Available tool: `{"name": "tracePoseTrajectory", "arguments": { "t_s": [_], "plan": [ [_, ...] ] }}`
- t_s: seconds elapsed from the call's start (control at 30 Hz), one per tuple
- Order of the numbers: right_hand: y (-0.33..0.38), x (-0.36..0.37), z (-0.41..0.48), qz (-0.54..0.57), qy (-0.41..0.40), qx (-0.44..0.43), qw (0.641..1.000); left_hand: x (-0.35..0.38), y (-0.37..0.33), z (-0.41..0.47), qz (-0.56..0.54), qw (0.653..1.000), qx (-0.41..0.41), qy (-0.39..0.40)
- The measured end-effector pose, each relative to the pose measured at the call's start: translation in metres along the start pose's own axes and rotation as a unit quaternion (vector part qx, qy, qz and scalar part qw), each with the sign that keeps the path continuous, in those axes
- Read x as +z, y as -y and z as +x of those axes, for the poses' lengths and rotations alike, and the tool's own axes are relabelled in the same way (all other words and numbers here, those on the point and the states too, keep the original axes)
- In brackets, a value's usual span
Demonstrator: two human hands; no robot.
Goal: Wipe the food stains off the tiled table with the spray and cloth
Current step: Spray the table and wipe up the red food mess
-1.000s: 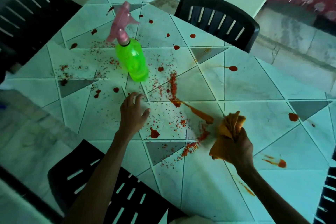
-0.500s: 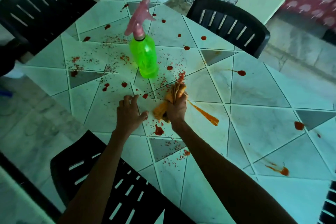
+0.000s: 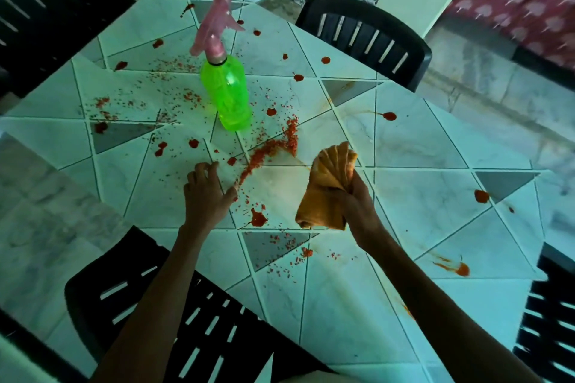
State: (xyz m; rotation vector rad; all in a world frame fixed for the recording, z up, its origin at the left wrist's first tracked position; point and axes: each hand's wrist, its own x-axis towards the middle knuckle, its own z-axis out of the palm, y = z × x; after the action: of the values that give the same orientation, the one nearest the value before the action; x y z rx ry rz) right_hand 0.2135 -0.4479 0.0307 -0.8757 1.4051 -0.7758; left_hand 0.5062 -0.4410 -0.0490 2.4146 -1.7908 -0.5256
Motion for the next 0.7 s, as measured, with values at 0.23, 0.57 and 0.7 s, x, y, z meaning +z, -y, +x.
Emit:
{"name": "tracePoseTrajectory", "arguments": {
  "t_s": [0.23, 0.57, 0.7],
  "plan": [
    [-0.039, -0.065, -0.039, -0.046, -0.087, 0.015, 0.995, 0.002, -0.005, -0.003, 0.015, 1.000, -0.008, -0.004],
    [-0.023, 0.029, 0.048, 0.000, -0.034, 0.075, 0.997, 0.005, -0.005, -0.002, 0.013, 1.000, -0.010, -0.021],
    [-0.002, 0.075, 0.092, 0.018, 0.033, 0.083, 0.996, 0.007, -0.004, -0.003, 0.012, 1.000, -0.008, -0.026]
  ]
}}
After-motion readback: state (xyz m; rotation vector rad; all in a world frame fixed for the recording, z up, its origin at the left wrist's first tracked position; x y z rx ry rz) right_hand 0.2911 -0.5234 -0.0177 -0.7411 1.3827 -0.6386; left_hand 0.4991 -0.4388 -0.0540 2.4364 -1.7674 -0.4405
